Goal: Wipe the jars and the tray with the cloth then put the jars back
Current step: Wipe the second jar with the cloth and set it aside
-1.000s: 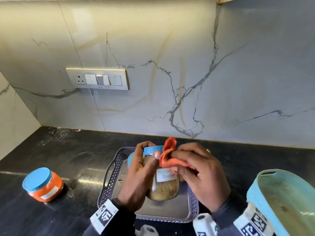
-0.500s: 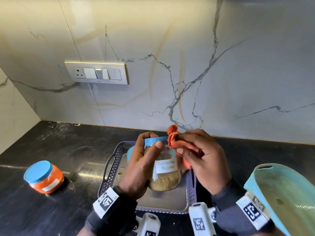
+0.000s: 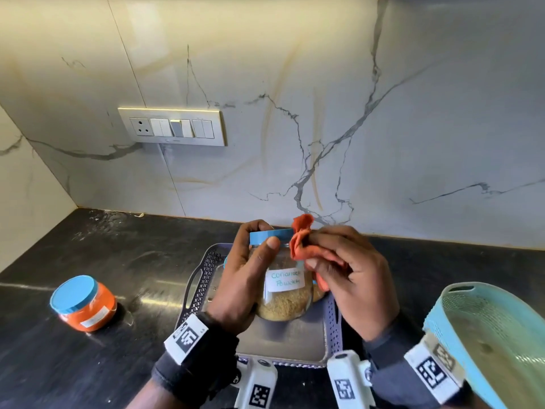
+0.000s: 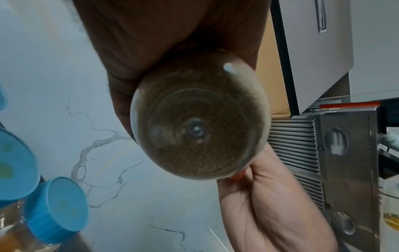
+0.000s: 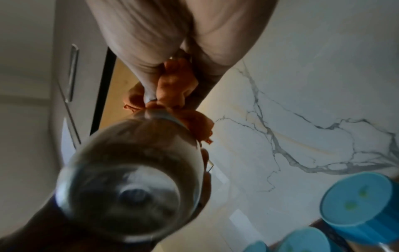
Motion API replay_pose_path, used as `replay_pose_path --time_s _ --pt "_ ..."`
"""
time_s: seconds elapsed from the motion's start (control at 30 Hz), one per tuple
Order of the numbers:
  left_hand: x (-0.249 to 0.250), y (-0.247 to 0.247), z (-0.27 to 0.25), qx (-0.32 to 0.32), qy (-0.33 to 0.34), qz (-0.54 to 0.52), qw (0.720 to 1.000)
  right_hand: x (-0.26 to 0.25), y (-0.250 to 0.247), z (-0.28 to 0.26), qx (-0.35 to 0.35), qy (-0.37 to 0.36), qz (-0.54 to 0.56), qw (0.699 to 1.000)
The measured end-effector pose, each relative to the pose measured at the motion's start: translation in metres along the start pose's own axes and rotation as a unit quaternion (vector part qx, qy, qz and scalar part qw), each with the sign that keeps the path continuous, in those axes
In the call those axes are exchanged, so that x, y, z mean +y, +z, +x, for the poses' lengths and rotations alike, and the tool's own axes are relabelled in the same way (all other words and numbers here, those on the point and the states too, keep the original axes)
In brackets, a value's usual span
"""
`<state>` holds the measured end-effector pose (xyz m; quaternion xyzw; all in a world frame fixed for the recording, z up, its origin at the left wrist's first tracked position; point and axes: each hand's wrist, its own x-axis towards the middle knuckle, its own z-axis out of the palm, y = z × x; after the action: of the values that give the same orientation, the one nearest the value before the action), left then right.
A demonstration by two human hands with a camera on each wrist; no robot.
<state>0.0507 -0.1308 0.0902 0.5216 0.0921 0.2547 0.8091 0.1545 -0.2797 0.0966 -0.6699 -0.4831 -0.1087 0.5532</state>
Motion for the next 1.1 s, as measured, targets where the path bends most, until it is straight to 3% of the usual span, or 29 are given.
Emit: replay_pose_path --time_s 0.17,0.33,0.6,0.67,0.87,0.93,1.1 --pt "0.006 -0.006 0.000 0.039 -0.017 -0.024 0.999 -0.007 0.003 -0.037 -0.068 -0.060 -0.030 0.995" --pt "-0.001 -0.004 -0.003 0.063 -0.044 -0.014 0.997 -0.007 0.000 -0.033 -0.051 -0.082 -0.063 0.993" --pt "-0.009 -0.008 -0.003 0.038 -0.039 0.063 0.996 -0.014 0.009 -0.040 -0.120 -0.175 -0.160 0.964" --pt "-0.011 -0.005 -0.004 0.039 -0.033 0.079 0.996 -0.011 0.005 -0.036 -0.109 -0.168 -0.151 0.968" --pt "-0.012 0.003 0.000 0.055 -0.022 0.053 0.997 0.004 -0.011 0.001 -0.018 -0.009 -0.057 0.998" --pt "-0.010 0.005 0.003 0.059 -0.007 0.037 0.998 -0.006 -0.008 -0.004 -0.013 -0.030 -0.060 0.998" --pt "-0.006 -0.003 0.006 0.050 0.008 0.008 0.999 -0.014 -0.001 -0.030 -0.104 -0.126 -0.113 0.980"
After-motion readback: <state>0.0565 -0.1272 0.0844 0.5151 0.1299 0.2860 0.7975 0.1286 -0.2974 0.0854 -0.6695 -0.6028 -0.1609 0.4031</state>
